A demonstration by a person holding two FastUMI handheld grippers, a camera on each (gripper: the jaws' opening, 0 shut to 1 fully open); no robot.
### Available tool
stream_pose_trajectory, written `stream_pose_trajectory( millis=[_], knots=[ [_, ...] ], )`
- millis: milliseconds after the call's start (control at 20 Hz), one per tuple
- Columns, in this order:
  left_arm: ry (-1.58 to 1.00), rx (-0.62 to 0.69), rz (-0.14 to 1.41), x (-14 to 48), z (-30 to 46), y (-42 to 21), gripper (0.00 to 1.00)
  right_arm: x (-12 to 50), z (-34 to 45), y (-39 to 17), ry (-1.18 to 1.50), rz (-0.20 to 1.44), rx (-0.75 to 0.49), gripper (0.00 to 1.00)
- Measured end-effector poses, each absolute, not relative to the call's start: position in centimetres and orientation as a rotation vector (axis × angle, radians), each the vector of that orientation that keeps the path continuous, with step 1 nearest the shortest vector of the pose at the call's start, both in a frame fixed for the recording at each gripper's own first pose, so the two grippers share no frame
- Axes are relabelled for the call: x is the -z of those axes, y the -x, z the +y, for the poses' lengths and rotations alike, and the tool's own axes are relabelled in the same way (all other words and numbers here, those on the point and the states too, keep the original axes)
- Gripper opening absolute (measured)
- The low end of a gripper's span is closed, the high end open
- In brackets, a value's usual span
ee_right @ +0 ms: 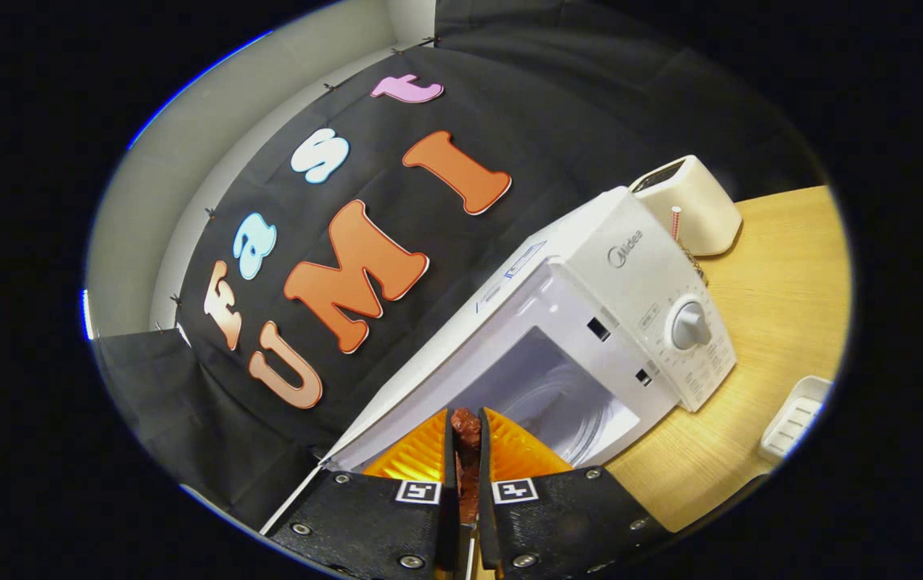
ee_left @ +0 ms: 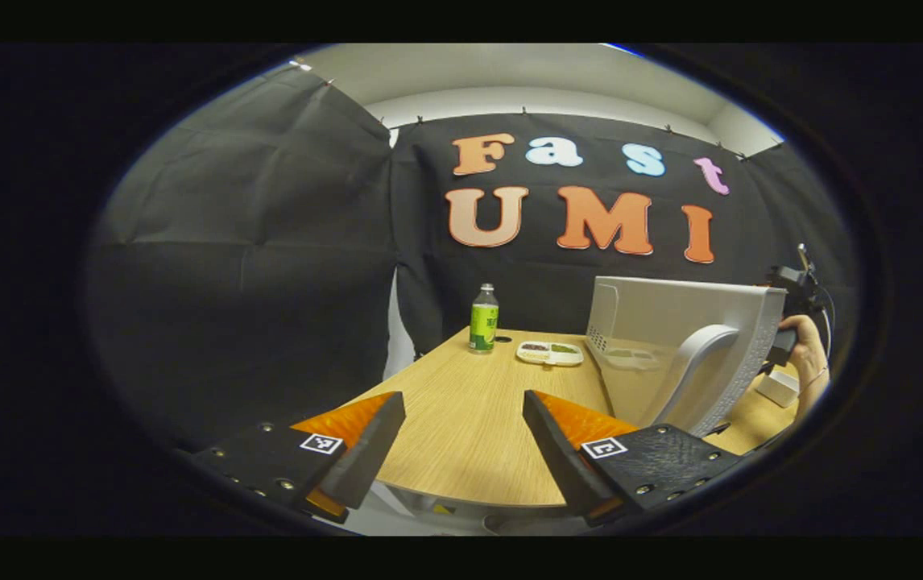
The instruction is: Open the microwave oven with the left hand, put the food in, and close the microwave oven.
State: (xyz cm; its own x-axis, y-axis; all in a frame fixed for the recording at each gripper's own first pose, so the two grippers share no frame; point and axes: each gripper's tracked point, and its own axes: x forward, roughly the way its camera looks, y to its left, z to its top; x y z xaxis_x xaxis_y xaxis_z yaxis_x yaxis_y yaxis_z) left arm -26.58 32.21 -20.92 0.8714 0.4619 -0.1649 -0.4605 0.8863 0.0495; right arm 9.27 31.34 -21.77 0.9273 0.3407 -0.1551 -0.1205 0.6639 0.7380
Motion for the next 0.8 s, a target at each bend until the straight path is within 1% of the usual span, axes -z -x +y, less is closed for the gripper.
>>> stream_pose_trajectory(
  millis=[200,350,450,550,700,750,800],
  knots=[
    [0.006,-0.491,0.181,21.8,33.4,26.4,0.91,24.7,34.8,-11.8,-0.829,0.299,-0.264,0.09],
    [0.015,-0.487,0.188,22.3,34.0,25.7,0.91,26.4,35.5,-13.8,-0.848,0.278,-0.220,0.09],
    [0.023,-0.483,0.190,22.6,34.1,25.5,0.92,27.2,35.8,-14.9,-0.799,0.259,-0.193,0.09],
    [0.028,-0.479,0.188,22.6,34.2,25.3,0.92,28.2,35.5,-16.1,-0.732,0.266,-0.159,0.12],
    [0.021,-0.475,0.187,22.3,34.1,25.3,0.91,28.6,35.1,-16.8,-0.675,0.274,-0.150,0.18],
    [0.020,-0.473,0.184,22.1,33.9,25.3,0.91,29.0,34.0,-17.1,-0.638,0.275,-0.121,0.20],
    [0.019,-0.470,0.181,21.8,33.8,25.3,0.91,29.4,33.2,-17.5,-0.606,0.276,-0.088,0.32]
  ],
)
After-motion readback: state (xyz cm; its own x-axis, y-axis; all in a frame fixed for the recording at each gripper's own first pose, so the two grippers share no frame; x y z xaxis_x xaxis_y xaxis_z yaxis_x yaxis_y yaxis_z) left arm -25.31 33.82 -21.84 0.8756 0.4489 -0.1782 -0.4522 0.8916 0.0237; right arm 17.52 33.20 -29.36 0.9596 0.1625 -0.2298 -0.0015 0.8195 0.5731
